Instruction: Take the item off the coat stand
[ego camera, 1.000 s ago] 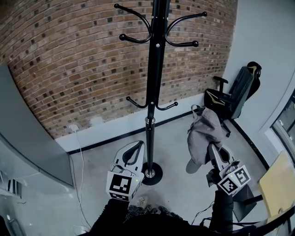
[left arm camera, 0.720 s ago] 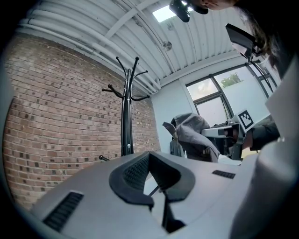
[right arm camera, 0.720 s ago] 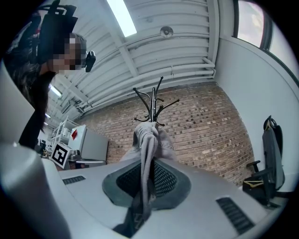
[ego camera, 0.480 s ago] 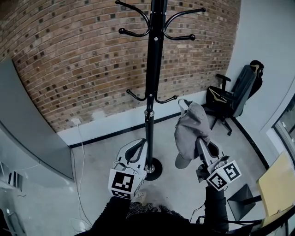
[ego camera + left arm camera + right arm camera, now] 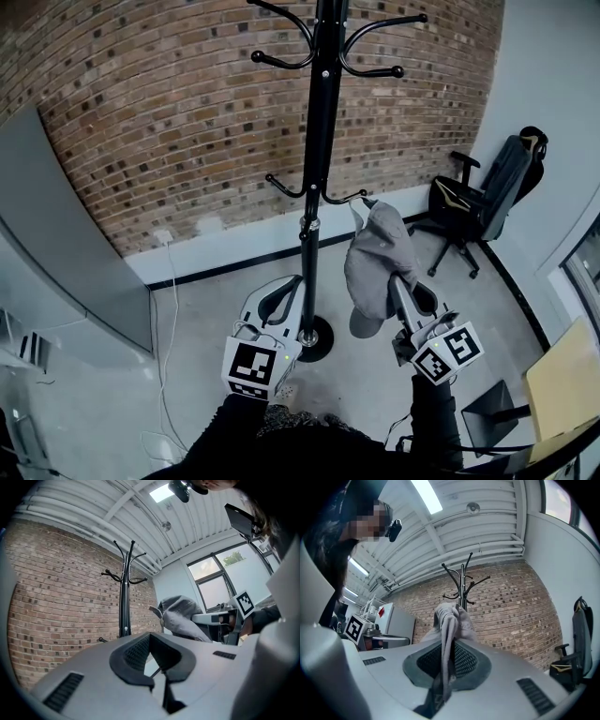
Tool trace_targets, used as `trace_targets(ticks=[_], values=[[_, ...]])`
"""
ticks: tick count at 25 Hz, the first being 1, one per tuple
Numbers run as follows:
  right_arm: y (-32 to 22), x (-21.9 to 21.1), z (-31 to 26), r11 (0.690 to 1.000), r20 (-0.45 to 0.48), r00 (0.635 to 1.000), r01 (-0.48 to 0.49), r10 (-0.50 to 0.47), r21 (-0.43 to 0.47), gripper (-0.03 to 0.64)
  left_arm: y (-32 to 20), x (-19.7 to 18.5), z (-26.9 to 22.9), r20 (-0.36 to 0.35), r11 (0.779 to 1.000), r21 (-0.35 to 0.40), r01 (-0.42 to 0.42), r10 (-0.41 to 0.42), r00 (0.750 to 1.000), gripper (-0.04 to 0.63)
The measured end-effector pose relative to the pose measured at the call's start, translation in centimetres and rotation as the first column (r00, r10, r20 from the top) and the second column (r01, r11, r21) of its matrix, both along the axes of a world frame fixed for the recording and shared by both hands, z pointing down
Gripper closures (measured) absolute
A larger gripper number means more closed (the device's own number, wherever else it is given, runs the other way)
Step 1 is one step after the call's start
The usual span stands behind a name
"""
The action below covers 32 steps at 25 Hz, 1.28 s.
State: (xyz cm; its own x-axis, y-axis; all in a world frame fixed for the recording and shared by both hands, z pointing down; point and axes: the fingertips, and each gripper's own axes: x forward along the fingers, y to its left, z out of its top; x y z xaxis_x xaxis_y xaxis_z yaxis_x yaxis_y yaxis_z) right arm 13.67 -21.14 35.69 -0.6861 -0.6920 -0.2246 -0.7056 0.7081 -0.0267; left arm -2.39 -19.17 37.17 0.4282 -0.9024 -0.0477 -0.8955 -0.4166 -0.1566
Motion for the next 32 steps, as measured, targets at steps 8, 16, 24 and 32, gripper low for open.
trace_targets(ticks=[8, 16, 24, 32], values=[[-0.3, -0.6, 0.5, 1.000, -0.008, 1.000, -0.026, 0.026, -0.015, 0.589, 0.2, 0.0, 0.4, 0.019, 1.000, -0.005, 0.006, -0.006, 1.000, 0.588], [-0.3, -0.5, 0.5, 0.998, -0.012, 0.998, -0.061, 0.061, -0.014, 0.589, 0.5, -0.4, 0.6, 0.021, 1.000, -0.009, 0.007, -0.007, 1.000, 0.588], [-0.4, -0.6, 0.1, 0.997, -0.009, 0.997, -0.074, 0.074, -0.013, 0.589, 0.5, -1.3, 0.3, 0.015, 1.000, -0.005, 0.019, -0.019, 1.000, 0.586], [-0.3, -0.7, -0.1, 0.997, -0.006, 0.997, -0.083, 0.083, -0.006, 0.589, 0.8, -1.8, 0.7, 0.016, 1.000, -0.012, 0.020, -0.020, 1.000, 0.587]])
